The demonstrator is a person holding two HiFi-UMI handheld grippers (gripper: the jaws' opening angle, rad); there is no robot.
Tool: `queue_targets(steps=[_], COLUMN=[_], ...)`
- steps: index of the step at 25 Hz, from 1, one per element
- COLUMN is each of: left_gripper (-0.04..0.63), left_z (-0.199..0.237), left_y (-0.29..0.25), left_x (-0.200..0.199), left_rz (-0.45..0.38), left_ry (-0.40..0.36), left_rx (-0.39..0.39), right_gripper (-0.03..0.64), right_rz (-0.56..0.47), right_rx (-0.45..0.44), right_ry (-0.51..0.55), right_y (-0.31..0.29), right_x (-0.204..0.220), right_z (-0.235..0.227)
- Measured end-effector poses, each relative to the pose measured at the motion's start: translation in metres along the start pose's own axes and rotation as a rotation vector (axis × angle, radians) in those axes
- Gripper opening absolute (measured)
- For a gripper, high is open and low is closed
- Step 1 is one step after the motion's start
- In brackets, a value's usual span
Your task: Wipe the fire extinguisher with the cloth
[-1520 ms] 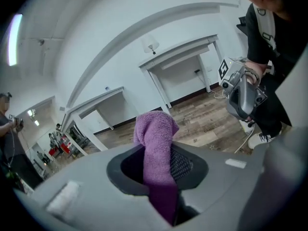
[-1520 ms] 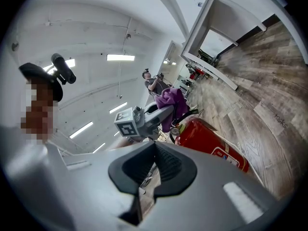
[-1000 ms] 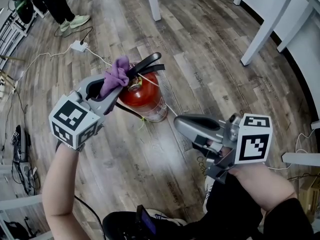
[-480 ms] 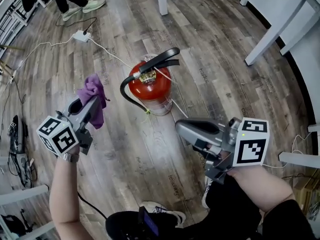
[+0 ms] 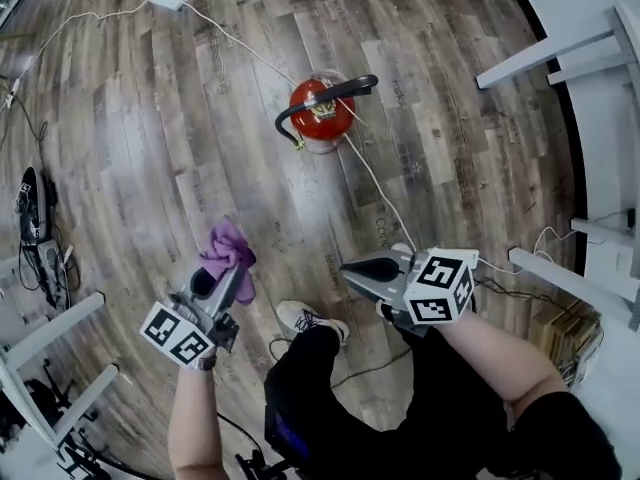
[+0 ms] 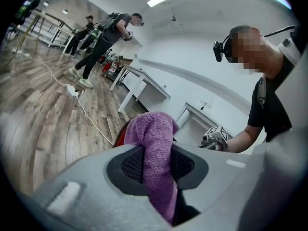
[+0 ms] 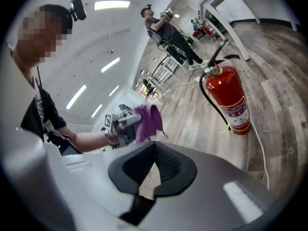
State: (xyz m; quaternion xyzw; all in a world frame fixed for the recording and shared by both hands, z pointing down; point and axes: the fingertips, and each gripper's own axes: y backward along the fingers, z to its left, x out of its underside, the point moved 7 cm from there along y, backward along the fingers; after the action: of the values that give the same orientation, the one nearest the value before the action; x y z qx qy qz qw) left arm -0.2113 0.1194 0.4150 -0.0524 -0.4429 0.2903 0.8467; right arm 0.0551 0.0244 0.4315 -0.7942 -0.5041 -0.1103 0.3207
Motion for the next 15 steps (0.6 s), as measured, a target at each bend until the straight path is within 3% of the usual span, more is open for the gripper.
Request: queue_targets(steps=[3, 6, 12, 15], left_gripper=[0.091, 0.091, 0.091, 0.091], left_z=[-0.06, -0.119, -0.21, -0.267], left_y=[0.038, 0.061, 0.072, 0.073], left_x=[0.016, 0.001, -0.059, -0.103], left_rz=[0.024, 0.051, -0.008, 0.053], left_ry=[0.149, 0.222, 0.269, 0.269], left_rx=[0.012, 0.016, 0.115, 0.169], right_gripper=[0.003, 0.003, 0.003, 0.003], right_rz=[-0.027, -0.027, -0.058, -0.077], right_rx=[-0.022, -0.006, -0.017, -0.019], right_ry=[-0.041, -0.048, -0.036, -0.035], right_y=[0.037, 0.07, 0.117, 0.137], right_x=[-0.027, -0.056, -0.1, -0.113], right_z=[0.062, 0.117, 0.213, 0.254])
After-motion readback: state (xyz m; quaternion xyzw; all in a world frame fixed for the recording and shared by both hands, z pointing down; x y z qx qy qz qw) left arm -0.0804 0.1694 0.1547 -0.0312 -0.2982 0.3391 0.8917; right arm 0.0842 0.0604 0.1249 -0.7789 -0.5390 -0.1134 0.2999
